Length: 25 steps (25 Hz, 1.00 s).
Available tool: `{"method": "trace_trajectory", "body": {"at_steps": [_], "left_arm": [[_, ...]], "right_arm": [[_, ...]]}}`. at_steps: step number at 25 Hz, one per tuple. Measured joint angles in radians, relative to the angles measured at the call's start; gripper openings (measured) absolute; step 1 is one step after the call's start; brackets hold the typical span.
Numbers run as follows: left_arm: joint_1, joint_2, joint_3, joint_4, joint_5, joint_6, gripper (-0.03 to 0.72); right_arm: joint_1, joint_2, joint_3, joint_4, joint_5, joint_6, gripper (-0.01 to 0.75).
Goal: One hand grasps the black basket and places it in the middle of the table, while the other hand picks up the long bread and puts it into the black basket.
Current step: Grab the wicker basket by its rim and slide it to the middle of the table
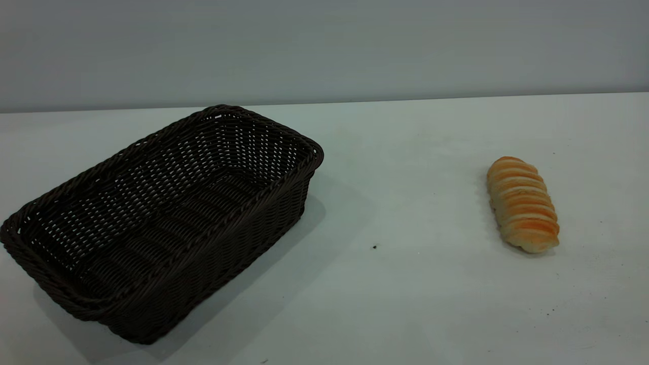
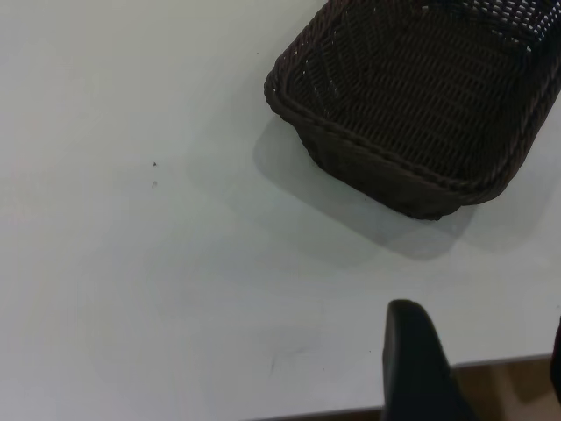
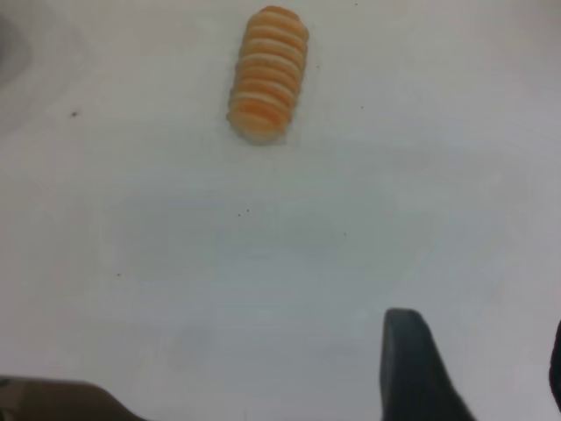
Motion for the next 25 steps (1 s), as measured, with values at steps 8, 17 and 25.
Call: {"method": "trace_trajectory", "body": {"at_steps": [8, 17, 25], "left_arm": [[0.0, 0.0, 0.0, 0.0, 0.0, 0.0, 0.436], [-0.001, 0.02, -0.019, -0.023, -0.217, -0.041, 0.436], [-0.001, 0.398, -0.094, -0.071, -0.26, -0.037, 0.436]], "right_arm": [[0.0, 0.0, 0.0, 0.003, 0.0, 0.0, 0.357], [0.0, 0.088, -0.042, 0.062, -0.064, -0.073, 0.377], [0.0, 0.351, -0.157, 0.158, -0.152, -0.16, 0.447]]}}
